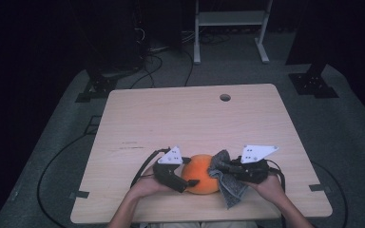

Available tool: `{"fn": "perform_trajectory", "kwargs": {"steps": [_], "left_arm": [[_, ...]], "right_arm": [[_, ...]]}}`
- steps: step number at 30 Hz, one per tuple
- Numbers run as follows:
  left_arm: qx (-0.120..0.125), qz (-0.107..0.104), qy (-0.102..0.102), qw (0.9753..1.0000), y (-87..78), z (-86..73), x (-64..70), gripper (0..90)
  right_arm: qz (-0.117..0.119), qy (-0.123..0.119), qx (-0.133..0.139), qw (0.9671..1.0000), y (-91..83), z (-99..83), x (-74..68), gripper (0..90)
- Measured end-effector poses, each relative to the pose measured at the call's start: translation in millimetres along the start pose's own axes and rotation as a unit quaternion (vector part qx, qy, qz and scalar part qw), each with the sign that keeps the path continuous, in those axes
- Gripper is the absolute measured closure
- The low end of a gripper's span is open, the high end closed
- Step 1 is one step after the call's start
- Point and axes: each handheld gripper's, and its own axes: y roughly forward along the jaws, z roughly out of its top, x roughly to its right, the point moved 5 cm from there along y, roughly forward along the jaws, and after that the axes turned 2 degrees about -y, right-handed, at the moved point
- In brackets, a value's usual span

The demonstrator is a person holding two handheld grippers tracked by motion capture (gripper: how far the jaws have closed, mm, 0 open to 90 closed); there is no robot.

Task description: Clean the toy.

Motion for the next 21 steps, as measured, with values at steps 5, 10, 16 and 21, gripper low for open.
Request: {"fn": "perform_trajectory", "kwargs": {"steps": [5, 10, 16, 21], "left_arm": [[-0.029, -0.004, -0.026, 0.9992, 12.2, -0.7, -5.2, 3.9], [-0.007, 0.025, 0.014, 0.9996, 16.5, 6.2, 2.7, 28.2], [0.036, 0.108, 0.078, 0.9905, 20.4, 21.4, 9.8, 33.7], [0.025, 0.111, 0.077, 0.9905, 25.6, 17.8, 10.8, 27.2]], "right_arm": [[0.006, 0.003, -0.003, 1.0000, -1.3, -5.8, -1.6, 79.1], [0.003, 0.014, -0.011, 0.9998, -8.9, -13.0, 2.3, 79.1], [-0.028, 0.018, 0.014, 0.9994, -21.6, 1.1, 12.1, 79.1], [-0.028, -0.016, 0.000, 0.9995, 4.4, 26.9, 3.1, 79.2]]}}
